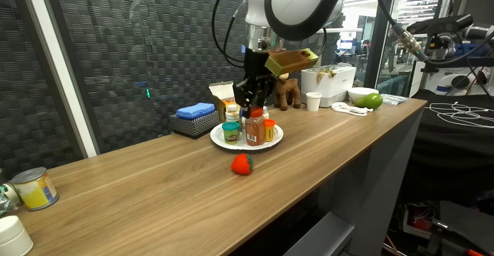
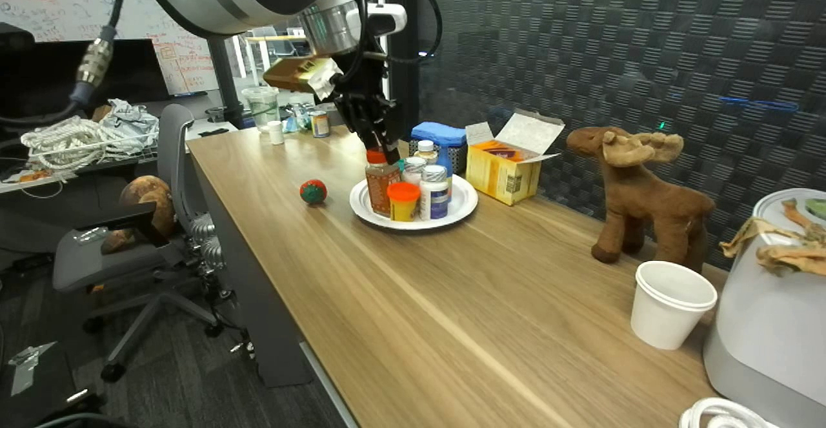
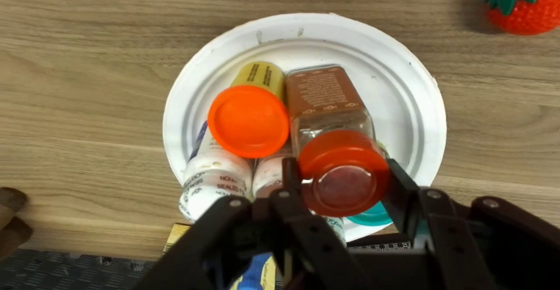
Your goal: Put the bottles and red plushy on the plate
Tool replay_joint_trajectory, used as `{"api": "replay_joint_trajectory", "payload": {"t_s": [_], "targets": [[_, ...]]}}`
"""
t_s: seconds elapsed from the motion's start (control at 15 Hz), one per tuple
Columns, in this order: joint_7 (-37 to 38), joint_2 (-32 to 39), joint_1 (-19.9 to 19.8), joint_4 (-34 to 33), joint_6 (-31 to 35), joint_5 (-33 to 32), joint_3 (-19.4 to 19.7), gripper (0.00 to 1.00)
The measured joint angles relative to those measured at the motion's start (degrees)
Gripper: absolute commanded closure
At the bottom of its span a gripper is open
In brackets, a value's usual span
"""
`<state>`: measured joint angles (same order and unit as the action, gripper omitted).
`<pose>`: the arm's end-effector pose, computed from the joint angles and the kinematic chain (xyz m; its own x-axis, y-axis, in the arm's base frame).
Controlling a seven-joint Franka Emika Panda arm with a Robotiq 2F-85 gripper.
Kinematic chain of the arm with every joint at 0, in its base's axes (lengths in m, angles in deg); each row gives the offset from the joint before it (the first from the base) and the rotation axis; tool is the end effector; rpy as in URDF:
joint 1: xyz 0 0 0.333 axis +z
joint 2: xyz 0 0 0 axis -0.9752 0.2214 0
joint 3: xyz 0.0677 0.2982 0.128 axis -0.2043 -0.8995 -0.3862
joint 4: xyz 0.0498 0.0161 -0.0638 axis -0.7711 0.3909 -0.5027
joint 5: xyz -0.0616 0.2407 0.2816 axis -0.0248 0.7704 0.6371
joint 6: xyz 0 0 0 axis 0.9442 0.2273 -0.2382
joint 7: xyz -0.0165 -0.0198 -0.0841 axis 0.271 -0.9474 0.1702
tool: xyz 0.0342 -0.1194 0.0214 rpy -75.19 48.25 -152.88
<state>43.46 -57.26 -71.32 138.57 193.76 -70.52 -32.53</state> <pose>0.5946 0.0550 0.3878 0.9587 -0.0340 0.2823 -0.0607 -0.9944 0.0863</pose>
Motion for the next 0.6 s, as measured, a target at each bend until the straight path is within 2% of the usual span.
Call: {"api": "replay_joint_trajectory", "payload": {"t_s": [0.13,0.2,0.27,0.53,0.6], "targets": [[-0.01,-0.11,-0.02,0.0,-0.52,-0.07,0.16,0.76],[-0.07,-0.15,-0.06,0.0,-0.69,-0.07,0.19,0.26],[-0.11,-0.17,-0.1,0.0,-0.81,-0.07,0.19,0.25],[-0.71,-0.16,-0.15,0.51,-1.9,-0.06,0.1,0.0],[-0.79,-0.19,-0.14,0.54,-2.0,-0.06,-0.1,0.0]]}}
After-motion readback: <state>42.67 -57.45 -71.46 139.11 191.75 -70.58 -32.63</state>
